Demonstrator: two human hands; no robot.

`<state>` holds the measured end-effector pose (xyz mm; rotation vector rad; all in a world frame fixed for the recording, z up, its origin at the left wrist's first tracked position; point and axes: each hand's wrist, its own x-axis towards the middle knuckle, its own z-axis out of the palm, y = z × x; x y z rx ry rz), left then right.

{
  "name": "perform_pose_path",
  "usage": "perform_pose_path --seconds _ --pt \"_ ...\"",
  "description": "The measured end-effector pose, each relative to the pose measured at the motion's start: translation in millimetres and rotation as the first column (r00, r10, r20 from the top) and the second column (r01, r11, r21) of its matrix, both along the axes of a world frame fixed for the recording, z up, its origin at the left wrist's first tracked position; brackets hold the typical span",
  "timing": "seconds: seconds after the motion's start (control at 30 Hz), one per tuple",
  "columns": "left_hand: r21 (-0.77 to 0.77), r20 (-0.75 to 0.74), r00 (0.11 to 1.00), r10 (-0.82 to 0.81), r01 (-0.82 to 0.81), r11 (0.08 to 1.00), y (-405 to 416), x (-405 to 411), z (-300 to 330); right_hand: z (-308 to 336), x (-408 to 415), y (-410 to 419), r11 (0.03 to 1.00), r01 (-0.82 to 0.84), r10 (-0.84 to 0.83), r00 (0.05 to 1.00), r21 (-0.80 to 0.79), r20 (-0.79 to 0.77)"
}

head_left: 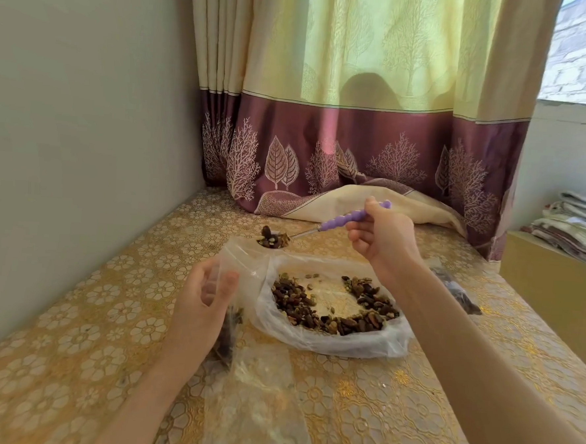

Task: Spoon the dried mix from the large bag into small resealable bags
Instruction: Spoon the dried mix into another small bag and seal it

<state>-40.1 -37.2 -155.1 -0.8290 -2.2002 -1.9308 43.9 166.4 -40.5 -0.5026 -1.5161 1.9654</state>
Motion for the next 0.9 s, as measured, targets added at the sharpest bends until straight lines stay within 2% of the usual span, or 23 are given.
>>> perform_pose_path --seconds 0.1,0.2,0.33,0.5,0.7,0.8,0.9 --pt "-0.009 -0.007 1.000 0.000 0.000 1.000 0 0 0 -1 -5 -22 0.974 0.023 -0.013 0.999 0.227 -0.046" --pt "-0.001 0.007 1.000 0.009 -0.009 1.000 0 -1 0 -7 -7 -43 0.865 0.052 0.022 0.990 0.500 -0.141" --pt "0.046 0.032 0.999 0.022 -0.024 0.999 0 -3 0 -7 -2 -58 0.773 0.052 0.110 0.970 0.632 -0.215" --pt "0.054 0.026 1.000 0.010 -0.011 0.998 -1 0 2 -6 3 -54 0.804 0.109 0.065 0.961 0.584 -0.268" --pt "0.051 0.018 0.999 0.036 -0.037 0.998 0 -1 3 -17 13 -31 0.888 0.326 -0.198 0.908 0.324 -0.369" --pt "0.047 0.017 0.999 0.035 -0.036 0.998 -2 -1 5 -29 17 -16 0.872 0.426 -0.339 0.881 0.242 -0.330" --pt "0.057 0.021 0.999 0.048 -0.049 0.997 -4 1 7 -48 17 -6 0.844 0.440 -0.396 0.897 0.308 -0.196"
